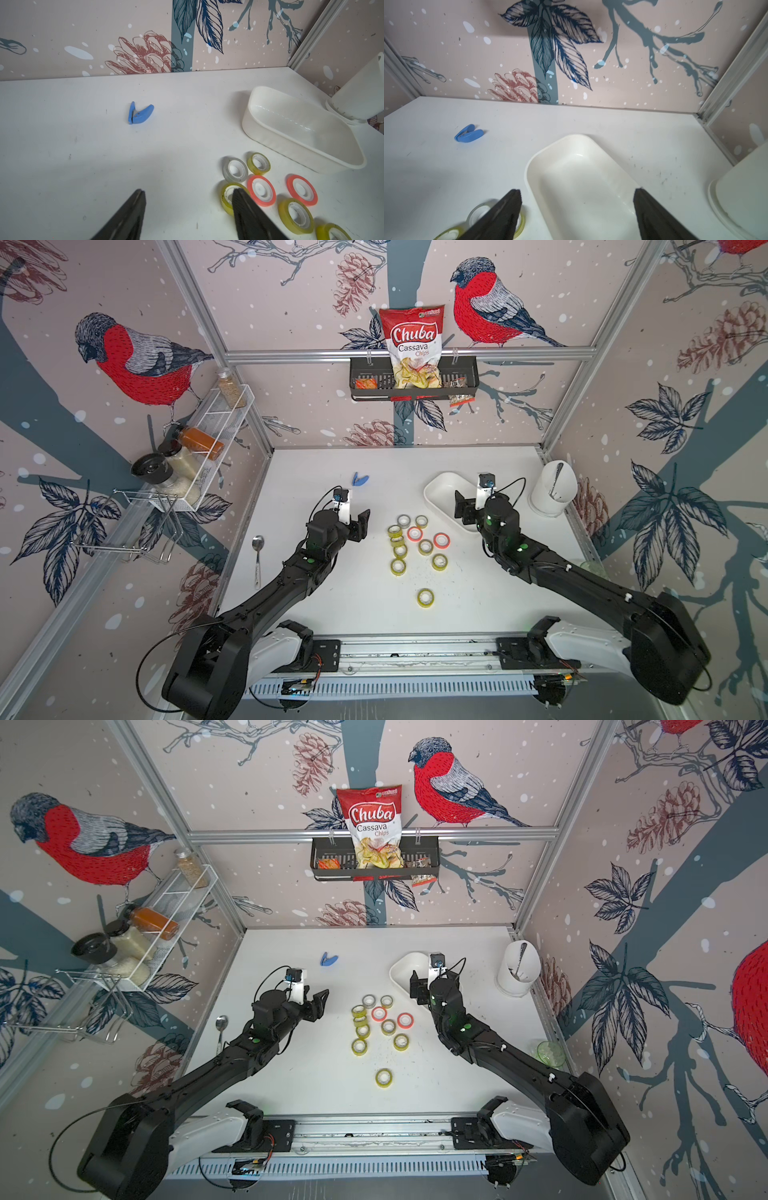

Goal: Put the transparent tape into the storage box
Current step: Pick up the tape from the center of the board.

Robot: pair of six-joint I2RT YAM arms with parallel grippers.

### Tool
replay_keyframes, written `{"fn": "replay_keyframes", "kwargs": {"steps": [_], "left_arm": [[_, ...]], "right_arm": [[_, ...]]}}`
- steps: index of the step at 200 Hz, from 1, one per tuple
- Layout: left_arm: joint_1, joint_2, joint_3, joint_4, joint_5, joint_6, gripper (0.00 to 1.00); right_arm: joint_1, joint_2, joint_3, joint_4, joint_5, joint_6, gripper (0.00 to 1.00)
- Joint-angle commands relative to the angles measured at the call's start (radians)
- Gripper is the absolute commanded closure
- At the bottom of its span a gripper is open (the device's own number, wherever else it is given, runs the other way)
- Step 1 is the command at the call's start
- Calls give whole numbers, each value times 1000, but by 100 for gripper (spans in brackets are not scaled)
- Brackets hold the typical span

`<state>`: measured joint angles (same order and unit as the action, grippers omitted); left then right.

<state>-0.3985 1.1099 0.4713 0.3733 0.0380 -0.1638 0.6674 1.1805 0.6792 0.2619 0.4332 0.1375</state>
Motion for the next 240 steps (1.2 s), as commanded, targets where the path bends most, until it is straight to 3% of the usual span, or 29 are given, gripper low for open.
{"fn": "replay_keyframes", "kwargs": {"steps": [1, 41, 63, 82, 108, 152, 240], "left_arm": [[-11, 17, -1, -20, 110, -38, 33], [-58, 119, 56, -52, 124, -24, 34], [-72, 200, 124, -92, 149, -59, 45], [-81, 261, 188, -153, 149, -111, 47], [-114, 307, 225, -154, 99, -152, 46], [-162, 439, 295, -190, 60, -122, 46], [-226, 602, 420, -330, -59, -155, 35]], "right_arm": [[2, 4, 39, -194, -57, 124, 12], [-2, 21, 87, -276, -153, 208, 18], [-9, 51, 97, -283, -160, 205, 21], [-29, 43, 62, -266, -157, 208, 24], [-100, -10, -8, -232, -255, 242, 26], [-188, -75, -63, -219, -302, 278, 24], [-198, -78, -67, -243, -287, 268, 15]]}}
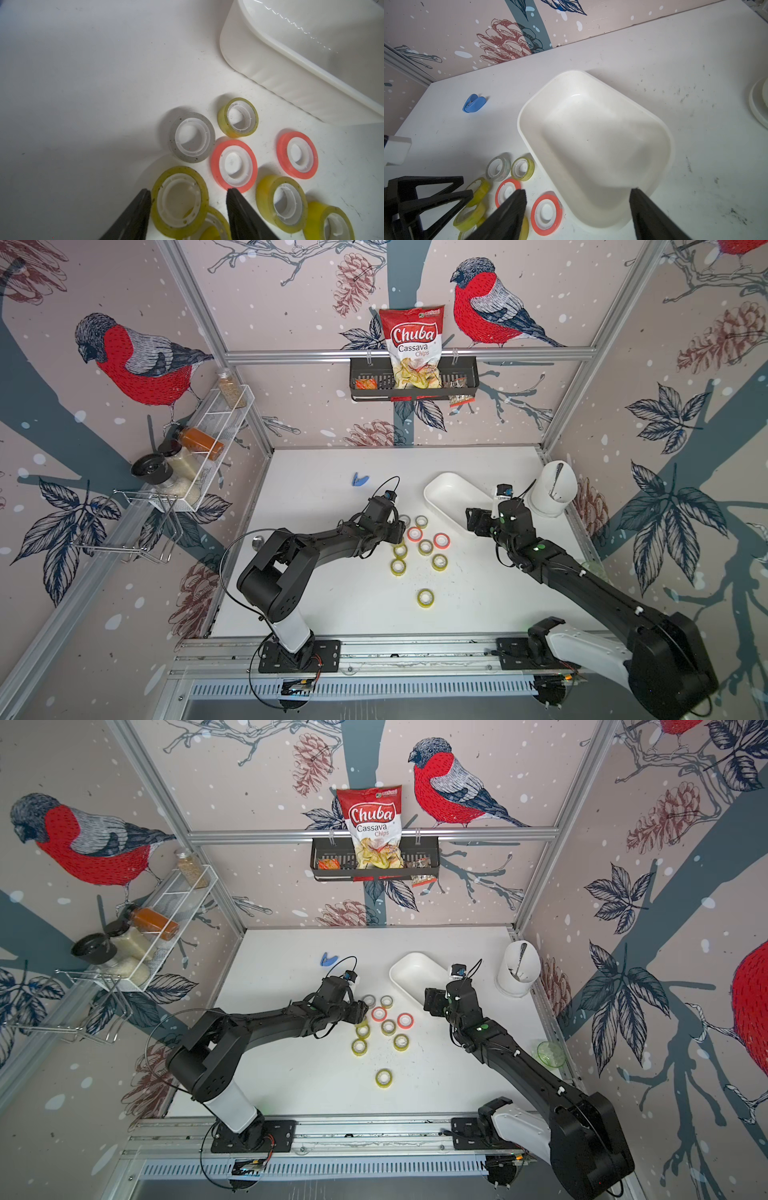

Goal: Put the transparent tape into the storage box
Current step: Pick up the tape from the center of the board.

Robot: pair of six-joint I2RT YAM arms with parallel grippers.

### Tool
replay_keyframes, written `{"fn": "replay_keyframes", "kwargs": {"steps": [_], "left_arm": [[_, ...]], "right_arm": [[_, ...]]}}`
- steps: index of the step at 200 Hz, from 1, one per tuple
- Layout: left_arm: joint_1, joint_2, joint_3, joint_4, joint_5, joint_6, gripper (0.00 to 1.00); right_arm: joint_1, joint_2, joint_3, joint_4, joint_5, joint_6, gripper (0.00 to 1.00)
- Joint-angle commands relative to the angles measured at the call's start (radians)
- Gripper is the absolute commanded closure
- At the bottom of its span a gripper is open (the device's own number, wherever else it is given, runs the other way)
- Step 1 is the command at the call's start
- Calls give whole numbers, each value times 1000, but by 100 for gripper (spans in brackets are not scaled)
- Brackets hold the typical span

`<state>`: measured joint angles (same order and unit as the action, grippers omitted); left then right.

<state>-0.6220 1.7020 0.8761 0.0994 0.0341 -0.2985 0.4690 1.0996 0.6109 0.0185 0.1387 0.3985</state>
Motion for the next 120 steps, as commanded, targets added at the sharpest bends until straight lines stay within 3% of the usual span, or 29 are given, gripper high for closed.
{"fn": "replay_keyframes", "kwargs": {"steps": [1, 15, 120], "left_arm": [[-3, 10, 15, -56, -55, -22, 35], [-2, 7, 16, -65, -53, -24, 28], [-8, 53, 83, -188, -41, -8, 30]], "right_arm": [[0, 3, 1, 0, 7, 7, 15], [-1, 12, 5, -6, 11, 8, 14], [-8, 23, 9, -17, 19, 11, 14]]}}
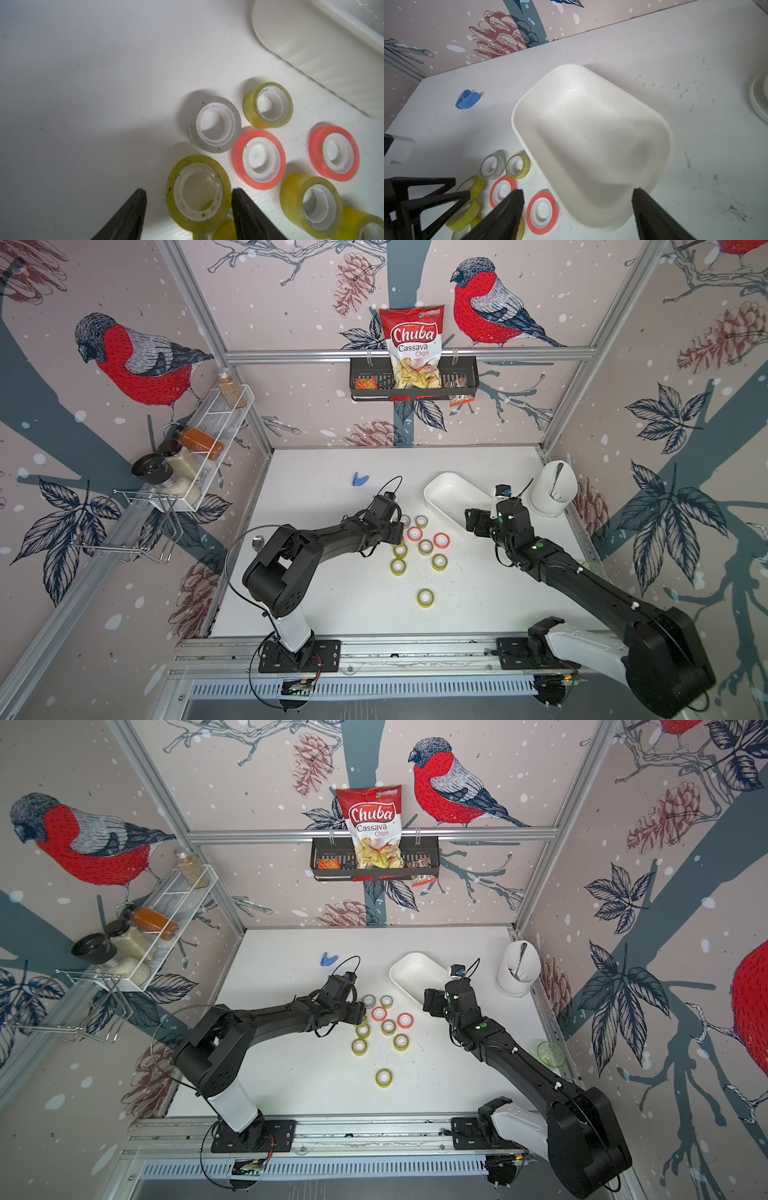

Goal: Put the transparent tape into the storage box
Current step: Pick up the tape from the center of the board.

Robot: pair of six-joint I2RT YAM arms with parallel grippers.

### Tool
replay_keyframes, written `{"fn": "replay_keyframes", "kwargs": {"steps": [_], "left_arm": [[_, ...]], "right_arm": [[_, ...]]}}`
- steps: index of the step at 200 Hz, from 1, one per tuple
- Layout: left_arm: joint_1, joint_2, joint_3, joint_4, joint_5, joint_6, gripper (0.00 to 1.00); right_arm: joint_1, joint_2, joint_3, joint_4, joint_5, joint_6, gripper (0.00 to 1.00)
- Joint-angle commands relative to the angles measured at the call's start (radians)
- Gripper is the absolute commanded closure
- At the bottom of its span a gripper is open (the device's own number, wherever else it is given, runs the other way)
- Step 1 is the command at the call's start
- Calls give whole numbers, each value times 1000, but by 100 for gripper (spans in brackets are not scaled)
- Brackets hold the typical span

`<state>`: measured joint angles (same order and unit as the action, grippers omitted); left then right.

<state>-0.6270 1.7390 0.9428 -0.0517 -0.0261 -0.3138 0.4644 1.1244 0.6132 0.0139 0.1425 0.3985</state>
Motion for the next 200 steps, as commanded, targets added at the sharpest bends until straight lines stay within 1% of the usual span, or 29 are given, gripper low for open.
{"fn": "replay_keyframes", "kwargs": {"steps": [1, 50, 73, 93, 112, 135, 200], "left_arm": [[-3, 18, 17, -37, 21, 7, 30], [-5, 55, 40, -50, 26, 18, 30], [-5, 64, 43, -41, 21, 21, 35], [-5, 77, 49, -54, 15, 26, 46], [-5, 80, 49, -56, 12, 28, 48], [-5, 51, 44, -44, -7, 25, 49], [-5, -100, -16, -36, -55, 31, 51]], "right_arm": [[-4, -2, 7, -12, 15, 11, 14], [-12, -1, 5, -14, 10, 13, 14], [-13, -1, 5, -14, 9, 15, 14], [-13, -2, 4, -14, 5, 15, 14], [-15, -2, 3, -13, 5, 16, 15], [-16, -2, 3, -14, 7, 14, 15], [-26, -2, 0, -15, 10, 21, 15]]}}
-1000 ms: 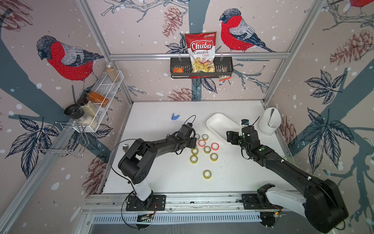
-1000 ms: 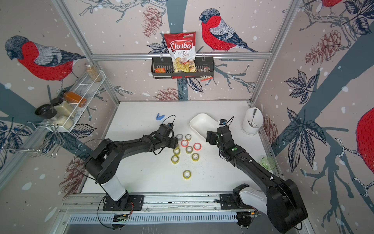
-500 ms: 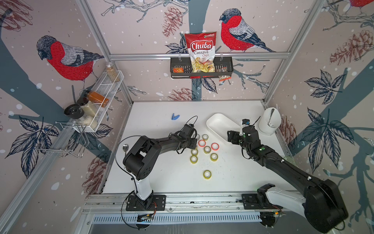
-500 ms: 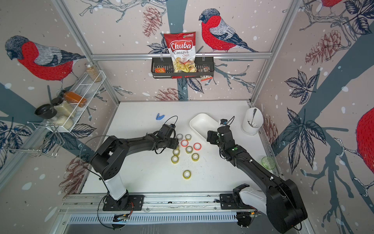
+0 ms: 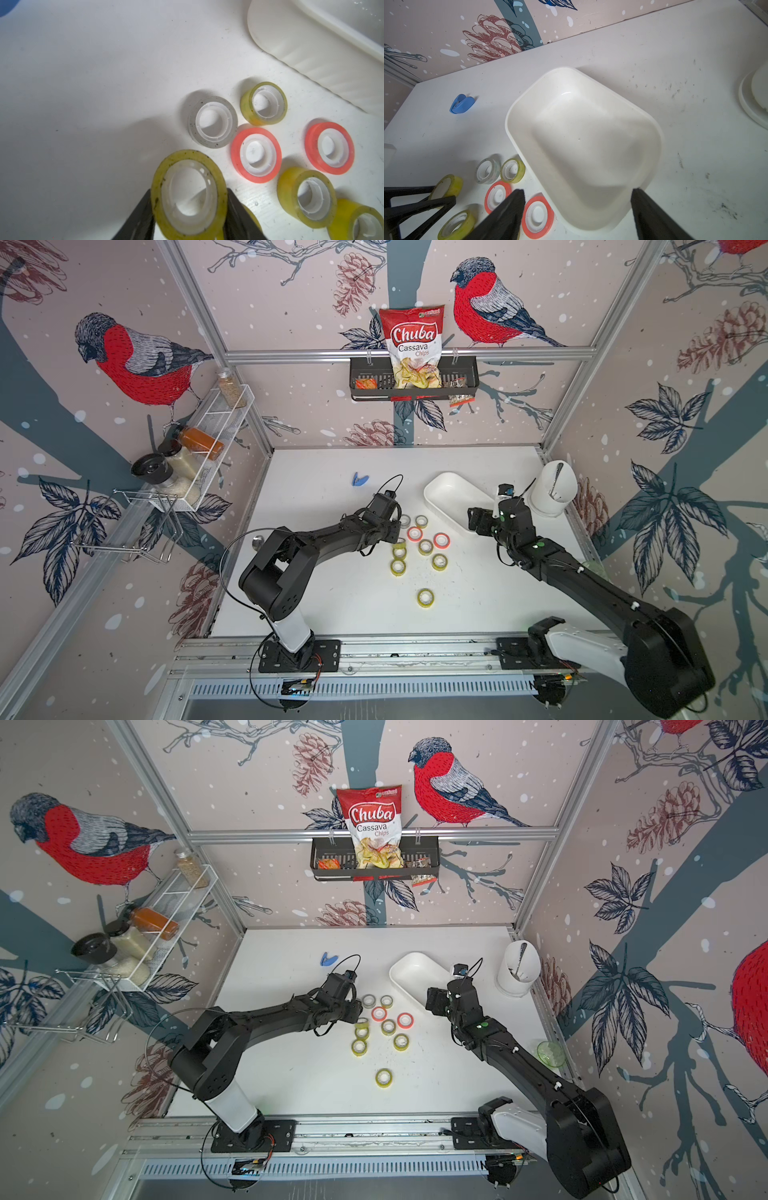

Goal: Put the transparent tape into the storage box
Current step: Pick up the tape from the center of the board.

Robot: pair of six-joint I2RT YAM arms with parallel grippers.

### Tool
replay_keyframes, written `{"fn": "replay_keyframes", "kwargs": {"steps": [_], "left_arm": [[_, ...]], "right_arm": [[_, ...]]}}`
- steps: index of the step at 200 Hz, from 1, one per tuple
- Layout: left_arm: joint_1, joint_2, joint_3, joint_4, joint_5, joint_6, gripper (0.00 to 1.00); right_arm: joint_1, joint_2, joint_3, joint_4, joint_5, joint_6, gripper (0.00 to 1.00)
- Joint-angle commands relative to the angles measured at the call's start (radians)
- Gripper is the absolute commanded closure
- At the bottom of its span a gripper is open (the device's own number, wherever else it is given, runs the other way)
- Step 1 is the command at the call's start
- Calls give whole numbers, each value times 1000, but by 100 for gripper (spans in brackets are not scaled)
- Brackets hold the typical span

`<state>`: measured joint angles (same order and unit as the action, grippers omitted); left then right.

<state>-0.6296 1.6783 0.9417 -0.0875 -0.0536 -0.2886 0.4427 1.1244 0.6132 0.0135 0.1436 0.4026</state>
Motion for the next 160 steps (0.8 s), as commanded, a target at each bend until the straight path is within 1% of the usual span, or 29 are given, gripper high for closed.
{"fn": "replay_keyframes", "kwargs": {"steps": [1, 46, 67, 82, 91, 95, 111, 160], "left_arm": [[-2, -40, -15, 1, -27, 7, 51], [-11, -120, -37, 104, 19, 52, 52], [-29, -135, -13, 145, 46, 87, 51], [-47, -121, 32, 149, 53, 120, 51], [-60, -103, 50, 148, 50, 142, 50], [-68, -94, 85, 145, 49, 152, 50], [-89, -49, 151, 147, 46, 174, 50], [-129, 178, 399, 128, 80, 206, 50]], "right_arm": [[-4, -2, 0, -15, 9, 17, 15], [-22, -15, -5, -19, 14, 26, 15], [-42, -25, -13, -17, 13, 37, 15], [-60, -30, -19, -16, 9, 48, 15], [-72, -33, -22, -18, 8, 57, 15], [-77, -35, -23, -19, 7, 59, 15], [-98, -40, -28, -21, -4, 70, 15], [-155, -71, -49, -21, -20, 102, 16]]}}
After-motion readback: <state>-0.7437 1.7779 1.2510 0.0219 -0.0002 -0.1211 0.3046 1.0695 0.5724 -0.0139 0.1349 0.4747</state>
